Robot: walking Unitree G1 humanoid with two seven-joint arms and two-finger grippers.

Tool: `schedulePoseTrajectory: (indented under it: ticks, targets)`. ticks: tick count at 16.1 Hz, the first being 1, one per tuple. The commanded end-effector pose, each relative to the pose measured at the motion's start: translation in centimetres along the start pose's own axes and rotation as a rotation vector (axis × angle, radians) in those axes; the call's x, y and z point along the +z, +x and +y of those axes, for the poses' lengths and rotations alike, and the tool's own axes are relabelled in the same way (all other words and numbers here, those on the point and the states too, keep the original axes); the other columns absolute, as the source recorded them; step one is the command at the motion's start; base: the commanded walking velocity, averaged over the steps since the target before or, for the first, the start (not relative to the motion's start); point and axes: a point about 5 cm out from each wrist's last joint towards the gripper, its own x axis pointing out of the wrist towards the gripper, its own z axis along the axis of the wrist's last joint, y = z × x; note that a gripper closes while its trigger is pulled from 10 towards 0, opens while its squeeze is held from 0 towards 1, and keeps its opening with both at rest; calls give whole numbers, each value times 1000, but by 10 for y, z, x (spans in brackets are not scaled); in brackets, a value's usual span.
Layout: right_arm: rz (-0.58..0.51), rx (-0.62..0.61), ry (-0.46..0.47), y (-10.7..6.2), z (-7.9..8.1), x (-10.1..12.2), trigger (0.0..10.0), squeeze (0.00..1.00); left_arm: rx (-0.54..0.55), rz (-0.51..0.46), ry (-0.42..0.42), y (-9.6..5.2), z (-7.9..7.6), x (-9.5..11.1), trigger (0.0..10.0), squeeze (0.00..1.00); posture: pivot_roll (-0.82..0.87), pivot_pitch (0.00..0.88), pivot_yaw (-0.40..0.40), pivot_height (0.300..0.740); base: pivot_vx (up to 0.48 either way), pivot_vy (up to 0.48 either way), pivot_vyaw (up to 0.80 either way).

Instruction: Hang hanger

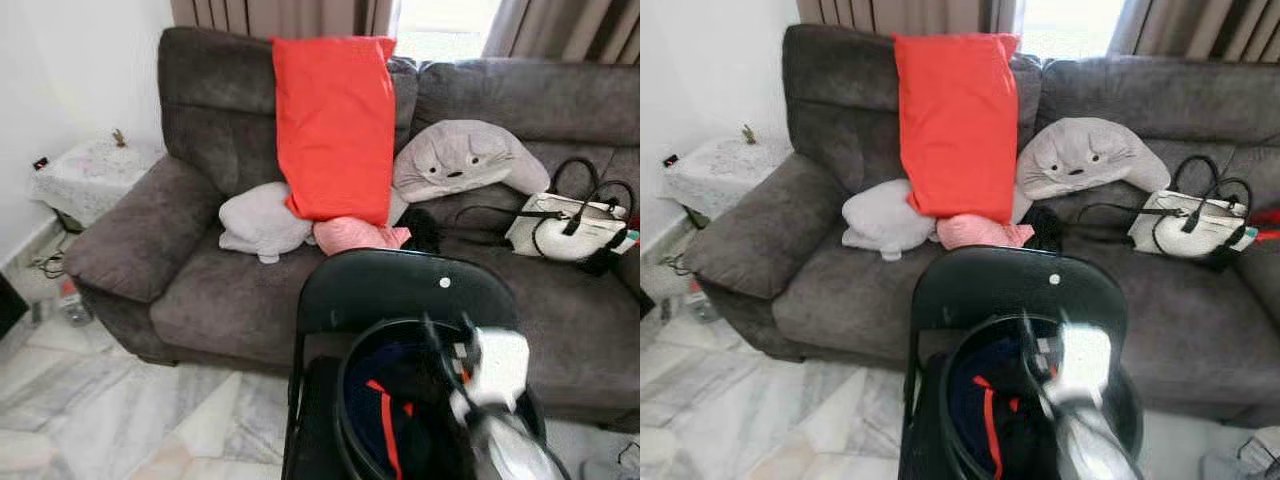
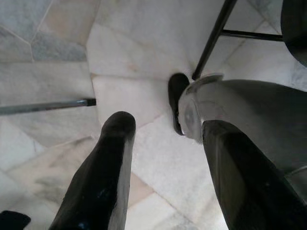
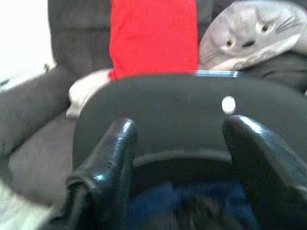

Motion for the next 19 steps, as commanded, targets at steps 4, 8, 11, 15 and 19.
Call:
schedulePoseTrajectory:
  ticks: [4,8,11,15,19]
  targets:
    - [132,109,-117,-13,-4,6,10000,1000,-4,25,17,-1,2,-5,10000,0,-41,27,13,740,0,0,0]
    - [317,291,-579,-21,-27,0,10000,0,-11,24,12,-1,1,-4,10000,0,-50,27,15,740,0,0,0]
    - [397,422,-654,-9,-29,-8,10000,0,-17,26,8,-1,0,-4,10000,0,-44,32,17,740,0,0,0]
    - [442,447,-693,20,-31,-23,10000,145,-19,27,6,-1,0,-4,10000,0,-26,34,24,740,0,0,0]
    - [410,436,-721,46,-29,-16,10000,0,-18,27,6,-1,1,-3,10000,0,-20,37,33,740,0,0,0]
